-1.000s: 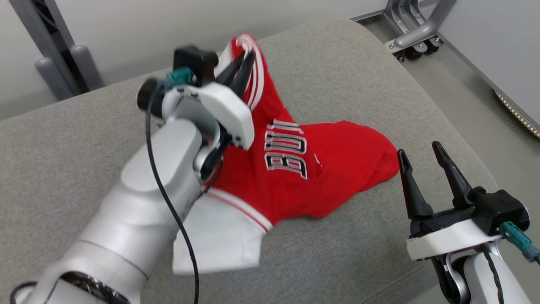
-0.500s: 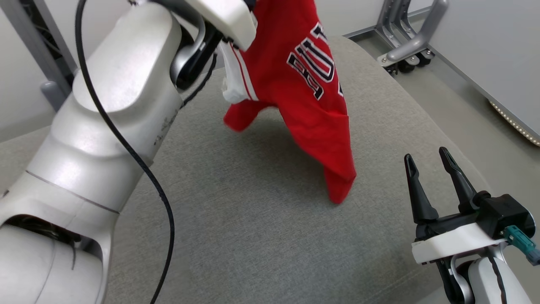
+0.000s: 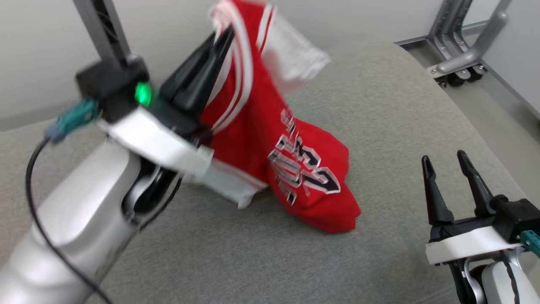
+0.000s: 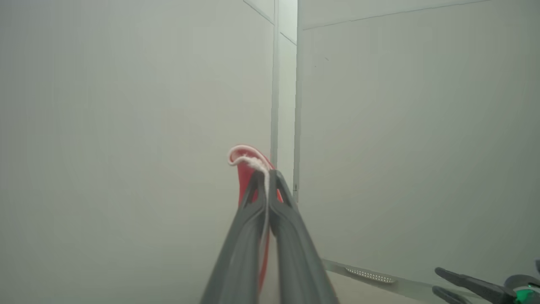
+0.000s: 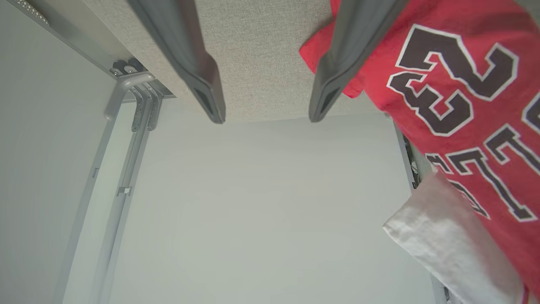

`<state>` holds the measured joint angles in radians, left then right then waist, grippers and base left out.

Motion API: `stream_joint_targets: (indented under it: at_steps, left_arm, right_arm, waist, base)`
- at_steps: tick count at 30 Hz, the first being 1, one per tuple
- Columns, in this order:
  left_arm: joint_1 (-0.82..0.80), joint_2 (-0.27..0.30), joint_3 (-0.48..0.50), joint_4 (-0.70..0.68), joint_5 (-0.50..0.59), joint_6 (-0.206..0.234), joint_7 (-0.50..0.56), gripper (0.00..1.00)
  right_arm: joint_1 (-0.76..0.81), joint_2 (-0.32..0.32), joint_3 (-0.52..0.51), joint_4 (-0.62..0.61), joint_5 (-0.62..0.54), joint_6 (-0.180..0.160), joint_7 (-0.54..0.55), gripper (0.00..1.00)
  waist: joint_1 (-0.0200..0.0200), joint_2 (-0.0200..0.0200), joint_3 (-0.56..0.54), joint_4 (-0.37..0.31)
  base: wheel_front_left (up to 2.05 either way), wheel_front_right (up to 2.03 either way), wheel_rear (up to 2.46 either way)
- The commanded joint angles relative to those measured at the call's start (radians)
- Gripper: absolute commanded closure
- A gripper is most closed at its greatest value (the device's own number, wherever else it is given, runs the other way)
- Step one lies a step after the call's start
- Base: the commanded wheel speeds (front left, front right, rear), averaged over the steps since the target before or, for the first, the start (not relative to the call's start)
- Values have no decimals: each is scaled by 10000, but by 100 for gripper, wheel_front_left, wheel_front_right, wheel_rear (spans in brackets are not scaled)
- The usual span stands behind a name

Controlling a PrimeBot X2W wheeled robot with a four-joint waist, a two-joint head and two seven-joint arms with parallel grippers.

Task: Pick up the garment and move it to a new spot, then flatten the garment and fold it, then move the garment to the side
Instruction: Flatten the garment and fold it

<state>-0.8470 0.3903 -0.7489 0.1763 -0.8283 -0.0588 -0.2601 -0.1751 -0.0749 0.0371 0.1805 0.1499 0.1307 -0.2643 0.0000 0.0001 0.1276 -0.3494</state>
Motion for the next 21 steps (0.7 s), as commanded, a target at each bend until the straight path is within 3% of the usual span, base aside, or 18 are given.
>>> stream_joint_targets:
  at_steps: [1, 4, 5, 8, 10, 15, 21]
  left_arm:
    - [1038, 500, 284, -684, -362, 480, -36, 100]
    - [2557, 1198, 652, -1727, -771, 1205, -26, 100]
    - [2557, 1198, 652, -1727, -771, 1205, -26, 100]
    - [4074, 1634, 1326, -2546, -1140, 1932, -42, 100]
    - [5061, 1627, 1957, -3041, -1345, 2291, -48, 100]
    - [7226, 990, 3282, -3243, -1611, 2267, -42, 100]
    - [8837, 264, 3877, -2209, -2146, 2295, -44, 100]
  right_arm:
    - [92, -77, -113, -60, -52, 1, -21, 0]
    - [130, -118, -177, -96, -57, 1, -21, 0]
    - [130, -118, -177, -96, -57, 1, -21, 0]
    - [113, -128, -191, -113, -54, -1, -21, 0]
    - [90, -122, -180, -130, -37, 1, -21, 0]
    - [99, -166, -174, -102, -29, -1, -21, 0]
    - [116, -259, -144, -16, 2, -1, -21, 0]
  waist:
    - [0, -1, 108, 407]
    - [0, -1, 195, 709]
    - [0, -1, 195, 709]
    - [0, -1, 269, 947]
    - [0, -1, 314, 1097]
    - [0, -1, 354, 1461]
    - [0, -1, 318, 1672]
  base:
    - [0, 0, 0]
    - [0, 0, 0]
    - [0, 0, 0]
    - [0, 0, 0]
    - [0, 0, 0]
    - [0, 0, 0]
    - [0, 0, 0]
